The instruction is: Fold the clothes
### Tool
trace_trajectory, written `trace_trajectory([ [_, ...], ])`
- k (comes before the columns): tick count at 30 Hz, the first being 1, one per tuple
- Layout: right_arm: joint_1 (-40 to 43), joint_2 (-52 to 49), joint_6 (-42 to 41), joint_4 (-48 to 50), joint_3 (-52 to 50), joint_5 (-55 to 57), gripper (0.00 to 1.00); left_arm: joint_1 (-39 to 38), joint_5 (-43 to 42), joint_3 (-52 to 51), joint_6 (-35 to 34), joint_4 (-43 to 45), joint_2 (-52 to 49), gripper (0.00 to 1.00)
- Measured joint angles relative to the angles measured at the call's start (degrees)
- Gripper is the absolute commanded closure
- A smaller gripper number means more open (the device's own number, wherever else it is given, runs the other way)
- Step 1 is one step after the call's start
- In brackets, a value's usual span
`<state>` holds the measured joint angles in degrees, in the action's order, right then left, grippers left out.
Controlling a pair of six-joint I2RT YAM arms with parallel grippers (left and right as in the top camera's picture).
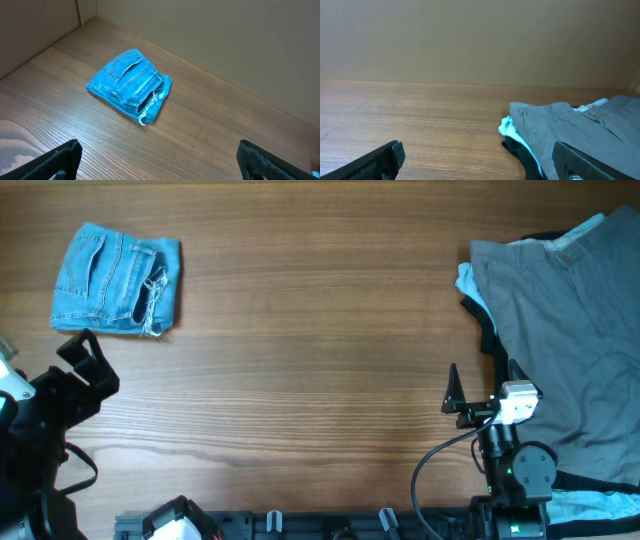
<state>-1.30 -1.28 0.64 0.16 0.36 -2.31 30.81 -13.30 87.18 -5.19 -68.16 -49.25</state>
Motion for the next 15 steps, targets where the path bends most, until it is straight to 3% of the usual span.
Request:
trace_trajectory([
  [9, 0.0, 0.0, 0.0, 0.0, 0.0, 0.0, 0.01, -1.0, 0.2, 0.0, 0.0, 0.0, 0.1, 0.0],
  [15, 0.0, 0.0, 0.0, 0.0, 0.0, 0.0, 0.0, -12.4, 4.4, -1.3, 0.0, 3.5, 6.2, 0.0],
])
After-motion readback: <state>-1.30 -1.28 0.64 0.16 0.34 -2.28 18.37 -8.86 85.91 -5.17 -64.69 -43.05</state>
